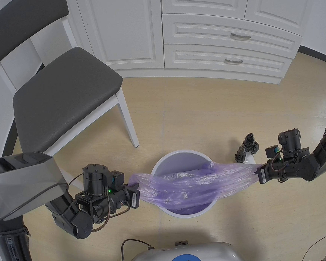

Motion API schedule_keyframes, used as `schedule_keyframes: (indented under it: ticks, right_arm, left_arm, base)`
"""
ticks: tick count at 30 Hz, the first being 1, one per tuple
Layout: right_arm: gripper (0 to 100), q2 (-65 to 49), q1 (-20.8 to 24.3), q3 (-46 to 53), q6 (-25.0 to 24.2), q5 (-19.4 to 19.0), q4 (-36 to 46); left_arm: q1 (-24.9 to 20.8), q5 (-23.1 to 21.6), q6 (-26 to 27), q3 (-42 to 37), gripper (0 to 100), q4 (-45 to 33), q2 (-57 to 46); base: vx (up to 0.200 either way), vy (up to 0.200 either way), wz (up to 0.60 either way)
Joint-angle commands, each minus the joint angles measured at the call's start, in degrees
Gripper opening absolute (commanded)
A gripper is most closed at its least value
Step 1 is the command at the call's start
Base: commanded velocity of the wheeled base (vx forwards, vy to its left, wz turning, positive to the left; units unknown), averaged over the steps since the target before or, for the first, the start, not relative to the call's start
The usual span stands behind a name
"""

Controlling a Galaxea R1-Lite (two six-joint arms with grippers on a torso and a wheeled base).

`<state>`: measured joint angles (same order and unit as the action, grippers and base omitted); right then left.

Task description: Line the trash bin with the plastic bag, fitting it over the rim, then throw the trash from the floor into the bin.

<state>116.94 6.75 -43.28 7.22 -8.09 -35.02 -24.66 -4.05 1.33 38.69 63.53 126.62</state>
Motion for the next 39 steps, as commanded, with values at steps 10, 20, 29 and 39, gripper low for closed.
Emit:
schedule_keyframes:
  ticks: [10,20,29,39]
  right_arm:
    - [0,-1.98,-6.58,6.45,23.54,0.18,6.28]
    - [0,-2.16,-7.02,9.97,31.19,-0.08,6.11]
    - [0,-1.54,-7.02,12.08,37.26,-0.26,5.93]
    - [0,0.74,-7.02,11.28,38.22,-0.34,5.67]
  left_arm:
    - [2.43,-1.05,6.93,-1.6,0,-19.23,-10.52]
    - [2.43,-3.25,11.77,-4.42,0,-19.14,-9.73]
    - [2.16,-4.65,14.49,-5.65,0,-18.35,-7.0]
    - [-1.0,-2.72,11.15,-4.15,0,-2.18,2.49]
  base:
    - [0.0,0.0,0.0]
    - [0.0,0.0,0.0]
    - [0.0,0.0,0.0]
    - [0.0,0.0,0.0]
